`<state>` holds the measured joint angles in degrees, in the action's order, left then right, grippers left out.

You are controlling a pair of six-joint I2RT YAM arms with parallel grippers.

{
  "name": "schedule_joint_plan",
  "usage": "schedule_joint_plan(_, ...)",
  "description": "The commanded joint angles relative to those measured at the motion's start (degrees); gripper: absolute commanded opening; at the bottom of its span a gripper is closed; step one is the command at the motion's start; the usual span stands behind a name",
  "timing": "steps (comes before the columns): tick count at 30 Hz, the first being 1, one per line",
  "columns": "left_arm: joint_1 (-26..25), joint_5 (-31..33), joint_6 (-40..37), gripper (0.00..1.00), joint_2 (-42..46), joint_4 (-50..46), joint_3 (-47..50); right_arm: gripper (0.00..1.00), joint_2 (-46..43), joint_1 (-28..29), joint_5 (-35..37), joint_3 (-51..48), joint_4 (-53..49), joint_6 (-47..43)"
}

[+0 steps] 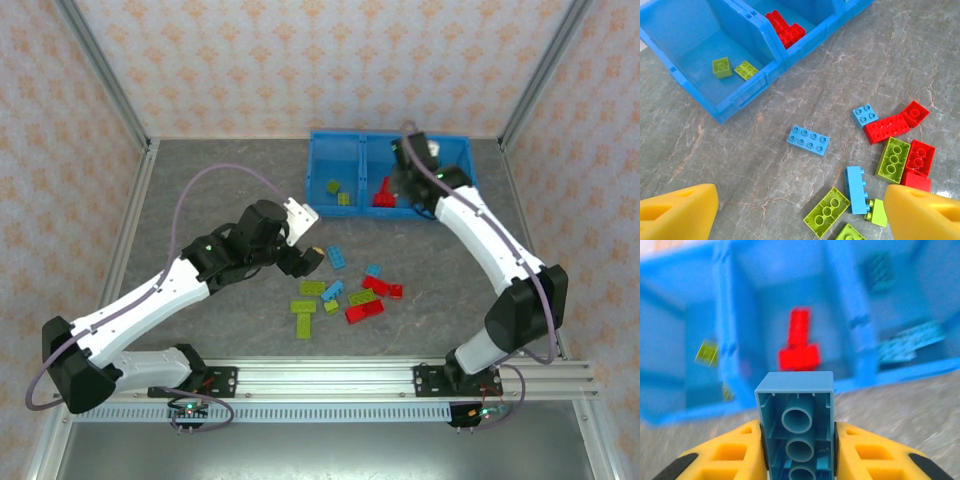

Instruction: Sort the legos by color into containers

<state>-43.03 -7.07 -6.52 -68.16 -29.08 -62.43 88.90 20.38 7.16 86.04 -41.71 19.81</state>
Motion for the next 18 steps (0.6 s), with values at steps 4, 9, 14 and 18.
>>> schedule_joint_plan(4,-0.38,0.86,0.15,0.87,0.69,0.25,-0.57,0.32,6.82,-14.18,-0.58,5.29,0.58,-1.01)
schedule_joint_plan(9,-0.56,2.34,1.09,0.88,1.99,0.35,0.9,0.32,16.7,-19.1,-7.01,10.69,0.23,-0.2)
schedule_joint_plan(14,-0.71,3.62,2.11,0.88,1.35,-1.1,1.44,0.34,24.28,-20.73,-9.71,15.34,0.44,0.71)
schedule_joint_plan(18,-0.82,4.11,1.78,0.88,0.43,-1.85,2.62,0.44,28.08,-20.82,-10.04,20.08,-1.74,1.18)
